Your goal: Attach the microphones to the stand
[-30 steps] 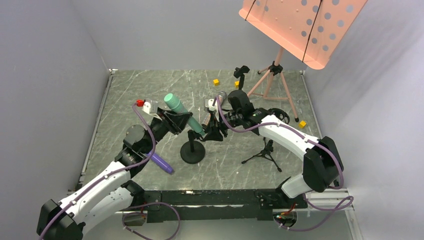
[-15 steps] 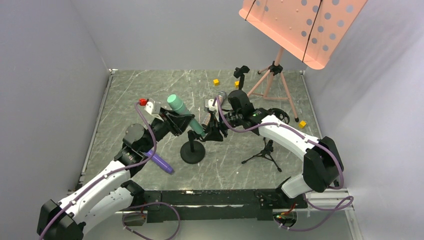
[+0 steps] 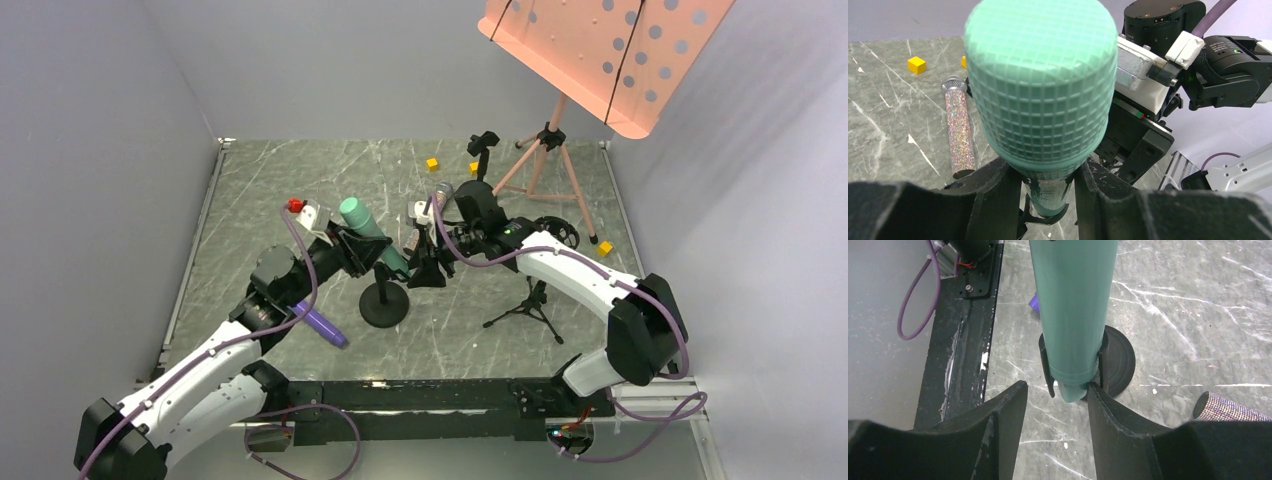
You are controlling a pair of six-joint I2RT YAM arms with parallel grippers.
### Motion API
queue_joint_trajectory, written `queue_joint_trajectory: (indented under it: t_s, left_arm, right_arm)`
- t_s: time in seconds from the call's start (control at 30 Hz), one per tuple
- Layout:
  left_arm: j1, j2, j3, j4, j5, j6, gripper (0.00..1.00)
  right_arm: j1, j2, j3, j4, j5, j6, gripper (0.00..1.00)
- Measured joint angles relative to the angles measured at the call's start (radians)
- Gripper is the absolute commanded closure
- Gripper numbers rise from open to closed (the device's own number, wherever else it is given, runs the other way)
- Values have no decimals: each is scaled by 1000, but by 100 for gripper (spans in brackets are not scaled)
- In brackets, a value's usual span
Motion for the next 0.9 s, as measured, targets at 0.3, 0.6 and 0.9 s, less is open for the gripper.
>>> queue_joint_trajectory:
  t_s: [0.3,0.6,0.9]
  left_arm:
    - [0,58,-19,61,22,-3,100]
    - [-4,92,-76,116,62,3,100]
    - [-8,156,-97,166,106,4,100]
  right_arm:
    - [-2,-5,0,-64,18,-60,41]
    - [-28,-23,23,-156,24,-138,36]
    - [-112,-121,12,-150,-11,-168,30]
